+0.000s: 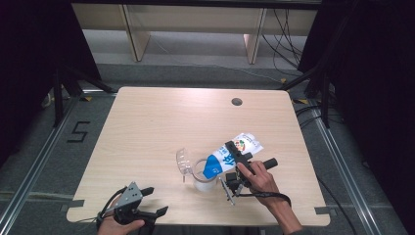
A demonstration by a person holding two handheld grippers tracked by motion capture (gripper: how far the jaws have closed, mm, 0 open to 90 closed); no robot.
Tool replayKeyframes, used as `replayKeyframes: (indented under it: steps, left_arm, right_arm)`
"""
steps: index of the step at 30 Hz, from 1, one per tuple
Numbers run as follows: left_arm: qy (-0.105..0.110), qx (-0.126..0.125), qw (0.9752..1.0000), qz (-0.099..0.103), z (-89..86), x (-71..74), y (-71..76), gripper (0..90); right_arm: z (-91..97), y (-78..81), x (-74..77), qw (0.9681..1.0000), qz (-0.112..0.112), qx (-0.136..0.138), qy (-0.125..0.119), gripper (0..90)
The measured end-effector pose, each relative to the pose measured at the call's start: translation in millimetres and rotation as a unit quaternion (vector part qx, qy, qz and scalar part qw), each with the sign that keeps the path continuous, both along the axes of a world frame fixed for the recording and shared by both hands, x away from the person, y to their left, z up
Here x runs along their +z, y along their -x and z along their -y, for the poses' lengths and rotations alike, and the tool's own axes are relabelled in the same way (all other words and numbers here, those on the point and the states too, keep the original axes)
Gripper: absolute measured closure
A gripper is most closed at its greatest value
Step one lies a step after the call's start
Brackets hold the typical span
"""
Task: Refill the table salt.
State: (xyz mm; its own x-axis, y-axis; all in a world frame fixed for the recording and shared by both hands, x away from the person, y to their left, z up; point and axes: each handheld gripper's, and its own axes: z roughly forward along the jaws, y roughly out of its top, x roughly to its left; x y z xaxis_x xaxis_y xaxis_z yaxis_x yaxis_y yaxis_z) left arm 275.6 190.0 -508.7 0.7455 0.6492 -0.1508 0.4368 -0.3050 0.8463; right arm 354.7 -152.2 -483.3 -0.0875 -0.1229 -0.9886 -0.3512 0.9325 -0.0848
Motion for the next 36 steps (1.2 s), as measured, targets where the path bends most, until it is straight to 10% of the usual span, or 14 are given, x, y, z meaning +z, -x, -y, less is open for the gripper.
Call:
replayKeyframes:
  steps: [16, 17, 36]
  left_arm:
    - [0.0, 0.0, 1.0, 0.0, -0.2, 0.0, -0.2, 15.7]
    - [0.0, 0.001, 1.0, 0.0, -0.2, 0.0, -0.2, 15.7]
    - [0.0, 0.0, 1.0, 0.001, -0.2, 0.2, -0.1, 15.7]
  right_arm:
    - [-0.5, -0.6, 1.4, 0.9999, 0.01, 0.011, 0.005, 53.4]
    - [-2.1, -1.1, 6.8, 0.9988, 0.027, 0.023, 0.035, 53.4]
    - [-1.0, -0.6, 3.2, 0.9995, 0.023, 0.017, 0.014, 54.0]
